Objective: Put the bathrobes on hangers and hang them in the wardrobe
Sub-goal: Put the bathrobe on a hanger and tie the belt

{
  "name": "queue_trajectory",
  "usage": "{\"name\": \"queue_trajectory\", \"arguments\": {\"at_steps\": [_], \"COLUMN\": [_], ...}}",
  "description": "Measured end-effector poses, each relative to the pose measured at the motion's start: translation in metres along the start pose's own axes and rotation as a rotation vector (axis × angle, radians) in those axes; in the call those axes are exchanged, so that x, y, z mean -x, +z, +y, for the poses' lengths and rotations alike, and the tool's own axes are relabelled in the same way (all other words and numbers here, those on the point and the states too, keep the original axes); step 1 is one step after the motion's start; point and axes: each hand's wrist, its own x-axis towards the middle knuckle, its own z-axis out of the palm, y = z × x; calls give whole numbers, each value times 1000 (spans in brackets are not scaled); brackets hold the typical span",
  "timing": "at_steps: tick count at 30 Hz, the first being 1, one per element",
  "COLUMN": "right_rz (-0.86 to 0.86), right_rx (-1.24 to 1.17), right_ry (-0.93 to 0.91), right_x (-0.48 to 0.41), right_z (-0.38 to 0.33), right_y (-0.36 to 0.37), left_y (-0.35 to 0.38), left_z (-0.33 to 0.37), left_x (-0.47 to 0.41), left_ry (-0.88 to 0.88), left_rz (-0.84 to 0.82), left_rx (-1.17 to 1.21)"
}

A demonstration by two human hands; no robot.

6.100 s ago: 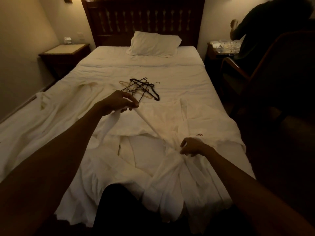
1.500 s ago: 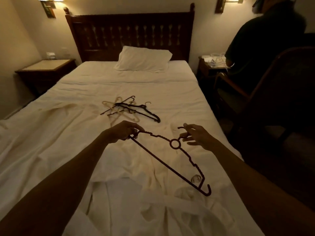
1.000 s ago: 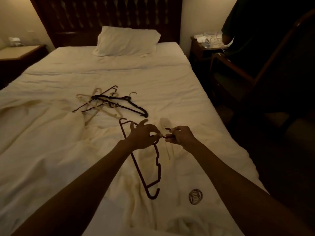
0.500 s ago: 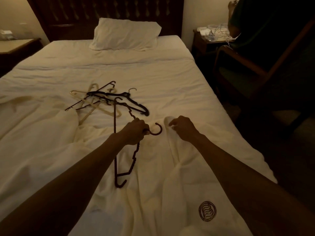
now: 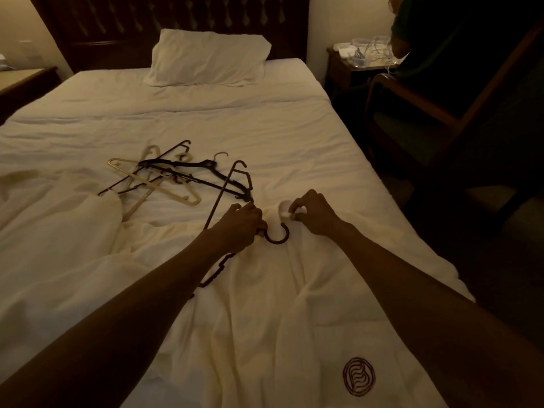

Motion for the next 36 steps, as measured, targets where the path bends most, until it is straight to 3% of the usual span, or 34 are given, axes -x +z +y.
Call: {"name": "queue_trajectory", "arguments": {"at_steps": [6, 9, 13, 19, 25, 30, 36], "right_rz": [-4, 55, 136, 153, 147, -18, 33], "right_rx": [-111, -222, -161, -298, -232, -153, -200], "right_ry": [-138, -105, 5, 40, 137, 419, 382], "right_x": [4, 7, 10, 14, 25, 35, 51], "right_z": [0, -2, -3, -2, -2, -3, 4], "right_y": [-13, -18, -25, -31, -32, -33, -45], "left_y": [-16, -25, -36, -36, -47, -55, -38], "left_z": [8, 10, 12, 4, 8, 16, 20], "left_x": [-17, -23, -28, -27, -44, -56, -53], "left_ry": [-42, -96, -113, -175, -315, -420, -588], "left_rz": [115, 153, 150, 273, 277, 220, 262], "left_rx": [-84, -79, -19, -32, 181, 430, 621]}}
